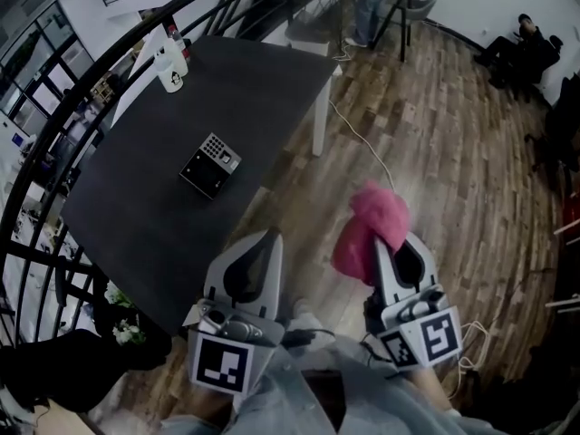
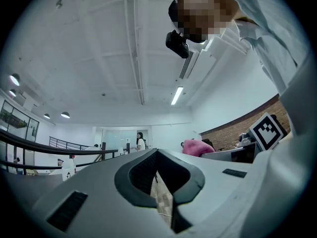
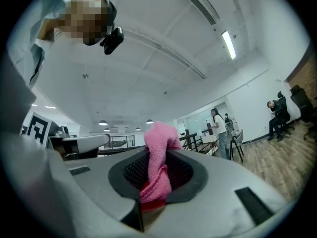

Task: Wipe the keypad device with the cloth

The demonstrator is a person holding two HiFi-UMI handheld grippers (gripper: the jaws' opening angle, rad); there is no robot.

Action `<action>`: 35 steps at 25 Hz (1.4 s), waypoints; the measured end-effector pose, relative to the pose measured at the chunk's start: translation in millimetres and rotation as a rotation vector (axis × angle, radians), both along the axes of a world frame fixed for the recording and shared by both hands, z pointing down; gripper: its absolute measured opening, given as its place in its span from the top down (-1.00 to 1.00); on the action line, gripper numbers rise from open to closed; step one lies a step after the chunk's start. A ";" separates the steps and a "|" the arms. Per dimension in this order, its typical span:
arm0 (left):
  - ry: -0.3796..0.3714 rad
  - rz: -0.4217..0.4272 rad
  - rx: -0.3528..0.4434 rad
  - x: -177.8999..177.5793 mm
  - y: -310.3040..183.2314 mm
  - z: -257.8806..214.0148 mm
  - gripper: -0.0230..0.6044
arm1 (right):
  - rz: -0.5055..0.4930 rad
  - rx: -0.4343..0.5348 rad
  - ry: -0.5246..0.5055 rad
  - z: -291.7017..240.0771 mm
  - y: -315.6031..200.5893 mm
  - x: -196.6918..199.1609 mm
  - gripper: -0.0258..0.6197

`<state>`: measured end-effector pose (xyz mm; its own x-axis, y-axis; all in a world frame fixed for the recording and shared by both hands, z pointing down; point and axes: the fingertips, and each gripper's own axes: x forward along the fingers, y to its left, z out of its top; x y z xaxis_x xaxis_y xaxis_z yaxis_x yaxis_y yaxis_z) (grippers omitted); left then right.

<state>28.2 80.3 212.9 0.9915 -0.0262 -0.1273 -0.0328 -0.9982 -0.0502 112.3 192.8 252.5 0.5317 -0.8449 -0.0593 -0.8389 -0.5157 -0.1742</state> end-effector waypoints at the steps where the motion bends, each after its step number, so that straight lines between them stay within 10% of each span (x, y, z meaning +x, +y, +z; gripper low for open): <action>1: 0.001 -0.006 0.000 3.3 -4.5 0.7 0.92 | -0.006 -0.002 0.009 0.1 -5.3 3.3 0.71; 35: 0.014 -0.290 -0.029 -7.2 -115.9 17.7 0.92 | -0.255 -0.049 0.048 3.5 -124.8 26.4 0.70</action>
<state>21.0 -35.5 230.6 0.9403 -0.3120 -0.1361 -0.3173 -0.9481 -0.0189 138.7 68.0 256.0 0.2986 -0.9538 -0.0349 -0.9496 -0.2932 -0.1108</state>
